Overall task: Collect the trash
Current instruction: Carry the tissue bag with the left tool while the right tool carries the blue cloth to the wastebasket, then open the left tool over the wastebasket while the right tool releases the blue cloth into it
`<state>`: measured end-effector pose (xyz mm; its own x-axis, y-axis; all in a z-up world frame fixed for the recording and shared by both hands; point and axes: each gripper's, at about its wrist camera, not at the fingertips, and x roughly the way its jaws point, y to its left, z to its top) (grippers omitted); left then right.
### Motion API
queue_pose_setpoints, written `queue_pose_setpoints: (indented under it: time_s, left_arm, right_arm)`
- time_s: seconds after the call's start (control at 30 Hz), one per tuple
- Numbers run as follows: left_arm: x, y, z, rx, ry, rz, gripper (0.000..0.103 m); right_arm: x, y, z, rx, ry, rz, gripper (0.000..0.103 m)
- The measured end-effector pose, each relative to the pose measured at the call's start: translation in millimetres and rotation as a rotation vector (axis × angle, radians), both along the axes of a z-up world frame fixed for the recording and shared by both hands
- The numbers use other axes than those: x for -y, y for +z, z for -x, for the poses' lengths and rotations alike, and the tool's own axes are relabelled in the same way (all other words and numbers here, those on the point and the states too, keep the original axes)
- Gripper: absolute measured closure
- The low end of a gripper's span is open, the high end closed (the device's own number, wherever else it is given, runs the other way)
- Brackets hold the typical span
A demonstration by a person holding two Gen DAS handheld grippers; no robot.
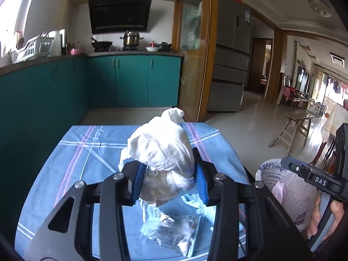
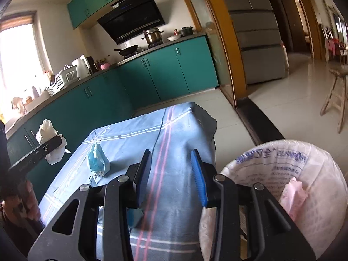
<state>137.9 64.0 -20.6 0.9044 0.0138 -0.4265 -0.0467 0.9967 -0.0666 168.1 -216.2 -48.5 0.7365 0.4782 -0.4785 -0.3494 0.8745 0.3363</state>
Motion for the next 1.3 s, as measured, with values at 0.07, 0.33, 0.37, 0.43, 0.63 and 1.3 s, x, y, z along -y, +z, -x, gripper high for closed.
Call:
queue_pose_setpoints:
  time_s: [0.07,0.33,0.37,0.43,0.63,1.3]
  left_arm:
    - [2.5,2.3,3.6,0.021,0.009,-0.011,0.061]
    - [-0.1,-5.0,1.3,-0.004,0.041,-0.028,0.061]
    - [2.5,-4.8,3.3,0.000,0.040,-0.036,0.061]
    - [3.4,-4.2,4.9,0.005,0.040,-0.057,0.060]
    - [3.1,-4.6,5.2,-0.006,0.034,-0.065,0.060]
    - [166.0,-45.3,-43.0,-0.278,-0.481,0.035,0.060]
  right_arm:
    - [-2.9,-3.7,0.1,-0.028,0.030,-0.021,0.063]
    - [-119.3,-51.1,-7.2,-0.202,0.268,0.209,0.054]
    - [-126.5,-56.6,-8.7,-0.216,0.263,0.233,0.054]
    - [-136.2,-62.6,-11.7,-0.228,0.244,0.265,0.055]
    - [-125.8,-54.5,-8.5,-0.187,0.226,0.217,0.071]
    - [116.0,-22.8,-1.8,-0.138,-0.367,0.057,0.071]
